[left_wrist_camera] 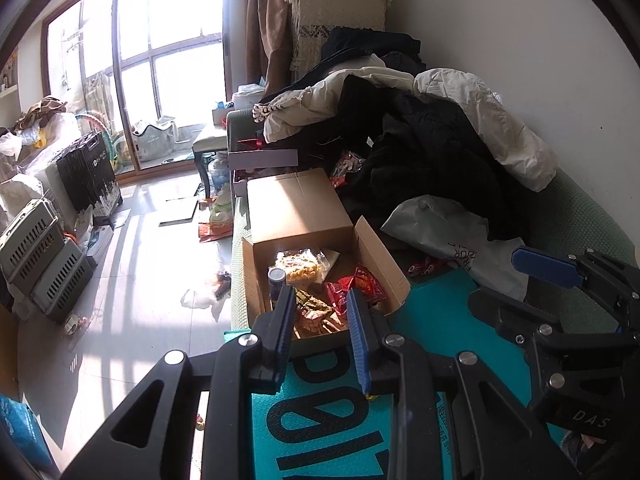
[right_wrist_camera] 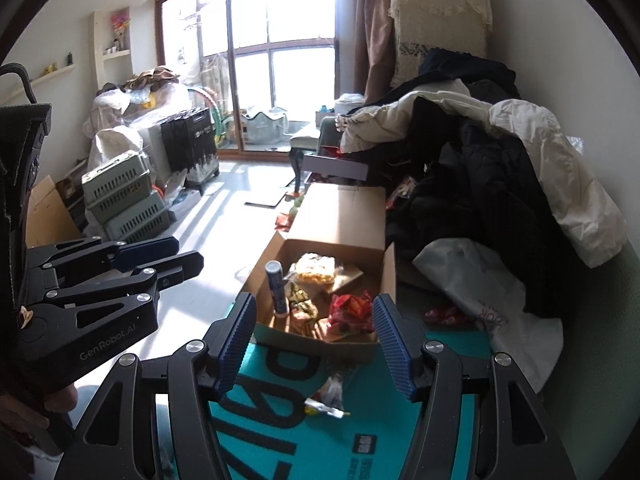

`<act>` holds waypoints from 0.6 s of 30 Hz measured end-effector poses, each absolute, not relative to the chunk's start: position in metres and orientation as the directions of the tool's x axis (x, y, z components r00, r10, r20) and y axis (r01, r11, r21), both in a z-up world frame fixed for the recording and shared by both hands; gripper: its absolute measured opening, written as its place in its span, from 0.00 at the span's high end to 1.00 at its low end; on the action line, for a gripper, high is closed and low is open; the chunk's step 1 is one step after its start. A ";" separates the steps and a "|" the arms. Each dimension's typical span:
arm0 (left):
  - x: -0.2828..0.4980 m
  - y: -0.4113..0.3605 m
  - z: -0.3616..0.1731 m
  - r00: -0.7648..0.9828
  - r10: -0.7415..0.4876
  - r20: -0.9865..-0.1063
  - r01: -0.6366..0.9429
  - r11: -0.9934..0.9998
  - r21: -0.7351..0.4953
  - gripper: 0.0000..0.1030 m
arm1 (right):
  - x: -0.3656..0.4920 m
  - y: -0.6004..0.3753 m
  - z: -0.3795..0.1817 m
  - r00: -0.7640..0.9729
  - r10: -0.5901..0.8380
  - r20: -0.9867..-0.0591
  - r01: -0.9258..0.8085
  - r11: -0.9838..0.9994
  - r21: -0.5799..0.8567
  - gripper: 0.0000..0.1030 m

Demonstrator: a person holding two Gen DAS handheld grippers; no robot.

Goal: Organize snacks
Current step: 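Withdraw both open tools from the box back over the mat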

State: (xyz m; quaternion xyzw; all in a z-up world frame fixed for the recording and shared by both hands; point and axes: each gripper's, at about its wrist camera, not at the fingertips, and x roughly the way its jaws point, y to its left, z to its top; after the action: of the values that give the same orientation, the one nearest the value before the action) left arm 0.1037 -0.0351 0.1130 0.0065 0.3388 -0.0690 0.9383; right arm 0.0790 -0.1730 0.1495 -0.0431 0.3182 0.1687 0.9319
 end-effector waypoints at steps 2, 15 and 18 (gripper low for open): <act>0.100 -0.034 0.103 0.749 -0.132 -0.649 0.134 0.990 -0.046 0.75 | 0.075 -0.172 0.142 0.728 0.290 -0.621 -0.339 0.940 0.042 0.41; 0.080 -0.031 0.035 0.655 -0.157 -0.740 0.137 0.987 -0.088 0.75 | 0.054 -0.173 0.065 0.626 0.282 -0.727 -0.296 0.949 0.114 0.41; 0.079 -0.032 0.018 0.622 -0.166 -0.765 0.133 0.986 -0.106 0.75 | 0.050 -0.176 0.048 0.609 0.277 -0.743 -0.286 0.951 0.120 0.41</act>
State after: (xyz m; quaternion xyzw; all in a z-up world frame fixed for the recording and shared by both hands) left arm 0.0789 -0.0317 0.0176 -0.0194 0.4265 -0.0828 0.9005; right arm 0.0497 -0.1757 0.0484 -0.0053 0.4136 0.1567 0.8969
